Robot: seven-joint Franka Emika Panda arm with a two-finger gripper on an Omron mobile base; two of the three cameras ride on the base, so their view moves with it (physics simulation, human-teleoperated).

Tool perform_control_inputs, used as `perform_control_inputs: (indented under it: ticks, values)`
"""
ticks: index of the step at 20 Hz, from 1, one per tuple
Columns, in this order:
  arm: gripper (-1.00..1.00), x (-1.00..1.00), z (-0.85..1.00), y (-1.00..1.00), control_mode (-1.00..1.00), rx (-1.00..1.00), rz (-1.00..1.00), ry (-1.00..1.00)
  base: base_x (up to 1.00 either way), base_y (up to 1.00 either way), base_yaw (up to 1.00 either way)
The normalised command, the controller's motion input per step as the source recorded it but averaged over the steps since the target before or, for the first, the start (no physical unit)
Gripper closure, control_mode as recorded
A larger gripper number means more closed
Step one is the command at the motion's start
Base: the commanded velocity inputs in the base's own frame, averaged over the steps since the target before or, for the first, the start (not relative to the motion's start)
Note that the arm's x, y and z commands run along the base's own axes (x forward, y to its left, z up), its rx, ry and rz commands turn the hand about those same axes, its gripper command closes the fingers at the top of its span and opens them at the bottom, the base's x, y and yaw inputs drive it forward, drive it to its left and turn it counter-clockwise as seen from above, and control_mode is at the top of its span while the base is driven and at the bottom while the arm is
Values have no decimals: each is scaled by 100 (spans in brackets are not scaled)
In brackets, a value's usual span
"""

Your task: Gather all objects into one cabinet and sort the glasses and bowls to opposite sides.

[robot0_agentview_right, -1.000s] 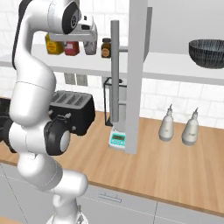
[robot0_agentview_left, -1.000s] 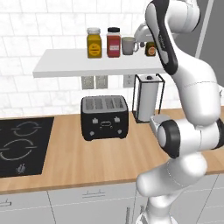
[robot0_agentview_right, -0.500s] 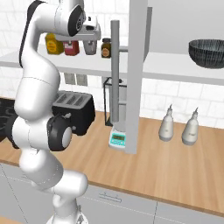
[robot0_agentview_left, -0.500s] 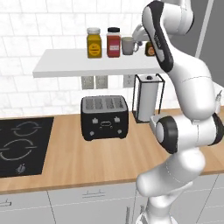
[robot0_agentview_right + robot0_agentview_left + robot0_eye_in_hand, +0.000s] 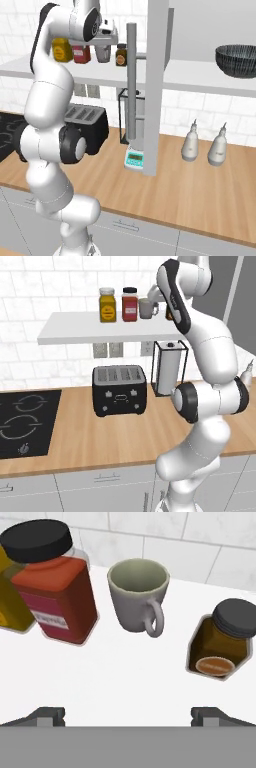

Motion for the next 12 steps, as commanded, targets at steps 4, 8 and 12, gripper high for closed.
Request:
perform_control_inputs:
  ticks: [4,8,12]
  values:
    - [-100,21,0,0,-100,0,0,0,0,0,0]
    - [-100,17,0,0,-100,0,0,0,0,0,0]
    - [-100,2,0,0,-100,0,0,1,0,0,0]
